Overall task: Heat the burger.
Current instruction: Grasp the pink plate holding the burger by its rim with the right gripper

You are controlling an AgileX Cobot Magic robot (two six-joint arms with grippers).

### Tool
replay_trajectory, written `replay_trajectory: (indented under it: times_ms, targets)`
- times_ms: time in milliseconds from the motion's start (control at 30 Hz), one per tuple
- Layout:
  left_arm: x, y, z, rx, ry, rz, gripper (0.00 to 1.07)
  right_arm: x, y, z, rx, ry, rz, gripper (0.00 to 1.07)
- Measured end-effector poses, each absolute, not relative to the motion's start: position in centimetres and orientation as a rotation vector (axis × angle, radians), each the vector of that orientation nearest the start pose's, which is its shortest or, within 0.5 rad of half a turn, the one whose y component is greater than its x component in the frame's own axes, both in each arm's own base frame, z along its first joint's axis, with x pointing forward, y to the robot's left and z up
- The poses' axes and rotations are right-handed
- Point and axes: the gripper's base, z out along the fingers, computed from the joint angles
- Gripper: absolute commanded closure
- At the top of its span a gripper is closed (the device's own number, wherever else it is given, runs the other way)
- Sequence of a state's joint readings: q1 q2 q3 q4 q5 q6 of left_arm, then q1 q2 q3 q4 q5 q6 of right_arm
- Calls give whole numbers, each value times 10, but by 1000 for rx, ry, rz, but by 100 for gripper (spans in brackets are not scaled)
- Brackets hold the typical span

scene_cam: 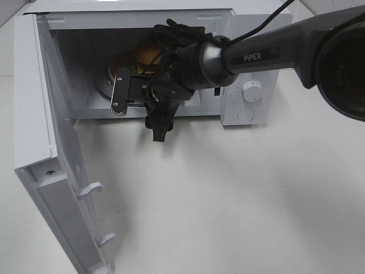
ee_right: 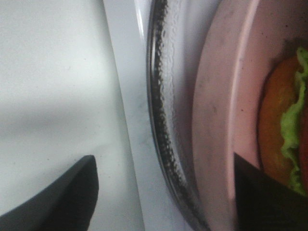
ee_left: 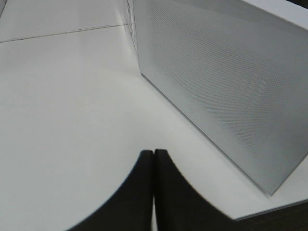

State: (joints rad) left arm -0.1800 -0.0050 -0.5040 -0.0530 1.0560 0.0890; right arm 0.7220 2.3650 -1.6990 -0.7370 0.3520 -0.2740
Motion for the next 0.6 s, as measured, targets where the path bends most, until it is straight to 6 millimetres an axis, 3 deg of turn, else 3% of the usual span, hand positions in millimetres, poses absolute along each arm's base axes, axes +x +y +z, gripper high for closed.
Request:
replay_trajectory:
  times_ms: [133, 167, 233, 267, 300, 333, 367, 433, 600]
  targets:
    - [-7, -3, 279, 275, 2013, -121, 106, 396, 322, 108, -1748, 1669, -393, 52]
    - [-7, -3, 279, 275, 2013, -121, 106, 397, 322, 107, -1750, 1661, -394, 59]
    - [-7, -3, 279, 275, 2013, -121, 106, 397, 323, 107, -1752, 1655, -394, 63]
    - [-7, -3, 279, 275, 2013, -121, 106, 397, 323, 108, -1756, 1642, -399, 75]
    - [-7, -3, 279, 275, 2013, -121, 106, 397, 323, 108, -1756, 1642, -399, 75]
    - [-7, -3, 279, 275, 2013, -121, 106, 398, 324, 110, -1752, 1634, -400, 86]
    - [-7, -3, 279, 275, 2013, -121, 106, 398, 324, 110, -1752, 1634, -400, 86]
    - [-7, -3, 279, 275, 2013, -121, 106, 398, 324, 111, -1758, 1631, -409, 99]
    - [-7, -3, 279, 275, 2013, -121, 106, 398, 324, 112, -1763, 1625, -417, 107]
